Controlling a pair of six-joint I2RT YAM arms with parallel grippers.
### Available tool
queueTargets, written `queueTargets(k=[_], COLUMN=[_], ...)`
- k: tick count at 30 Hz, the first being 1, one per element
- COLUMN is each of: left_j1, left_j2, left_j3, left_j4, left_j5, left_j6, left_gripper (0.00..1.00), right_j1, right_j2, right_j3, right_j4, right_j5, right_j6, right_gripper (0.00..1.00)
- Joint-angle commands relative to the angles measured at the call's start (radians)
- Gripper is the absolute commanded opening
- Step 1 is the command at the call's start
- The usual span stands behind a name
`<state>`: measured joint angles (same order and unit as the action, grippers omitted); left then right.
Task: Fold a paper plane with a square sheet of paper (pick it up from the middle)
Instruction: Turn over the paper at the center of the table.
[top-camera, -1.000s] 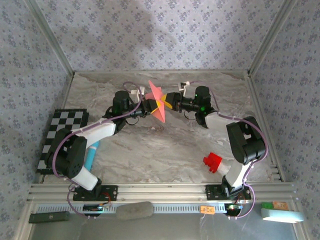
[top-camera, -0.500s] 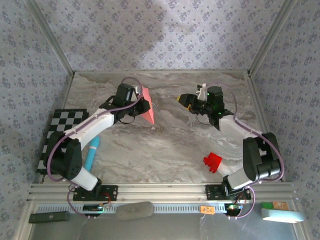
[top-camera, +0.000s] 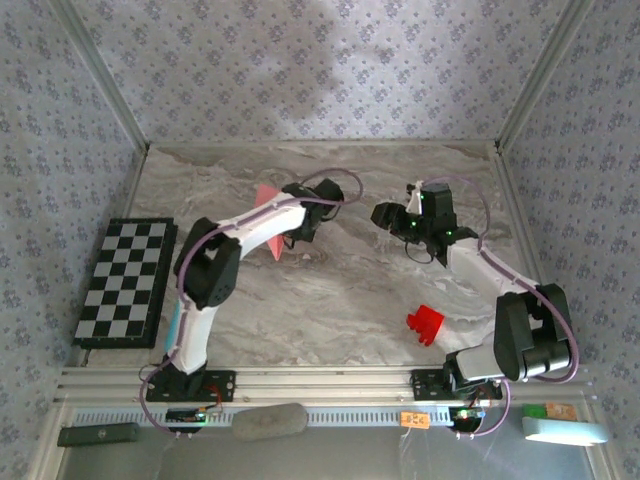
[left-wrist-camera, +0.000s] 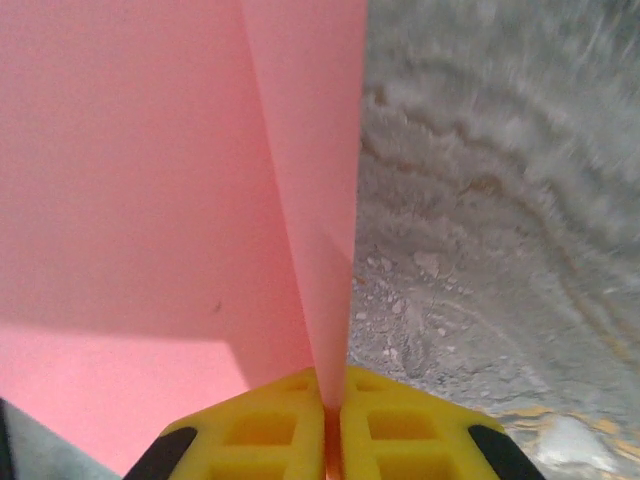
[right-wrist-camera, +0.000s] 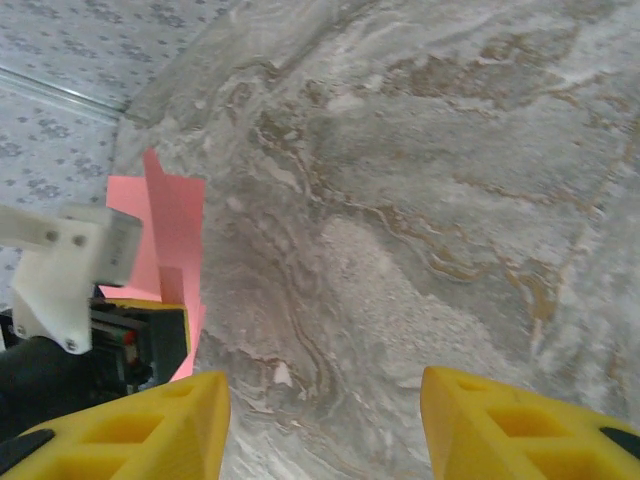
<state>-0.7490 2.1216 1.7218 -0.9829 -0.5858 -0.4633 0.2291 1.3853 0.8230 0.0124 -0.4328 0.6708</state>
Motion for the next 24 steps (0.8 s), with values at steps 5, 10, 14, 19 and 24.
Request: queueTargets(k=[5,10,14,19,24], left_j1=[-0.018,-0.019,-0.019,-0.019,-0.019], left_j2=[0.097,0.138,0.15,0.143,0.127], left_j3=[0.071,0.068,0.068,0.07,0.073], left_j4=[-0.092,-0.067,-0.056,-0.037,-0.028], left_j5=[-0.072,-0.007,0.054,0.148,0.202], left_j6=[0.014,0.008,-0.002,-0.023,-0.041], left_gripper=[0.1,0.12,0.16,0.24,0.28], right_j1=[-0.041,-0.053,-0.056,-0.055,-0.055], right_j2=[-0.064,-0.066,-0.058,-0.047,-0.041], right_j3=[-0.058,-0.065,-0.063,-0.06,-0.059], right_j4=[-0.056,-0.068,-0.07,-0.068,-0.063], right_j5=[0.064,0.065,0.06,0.052,0.049], right_j6=[-0.007,-0.005,-0.002,0.003,0.007], right_gripper=[0.55,0.55,0.55,0.54,0.55])
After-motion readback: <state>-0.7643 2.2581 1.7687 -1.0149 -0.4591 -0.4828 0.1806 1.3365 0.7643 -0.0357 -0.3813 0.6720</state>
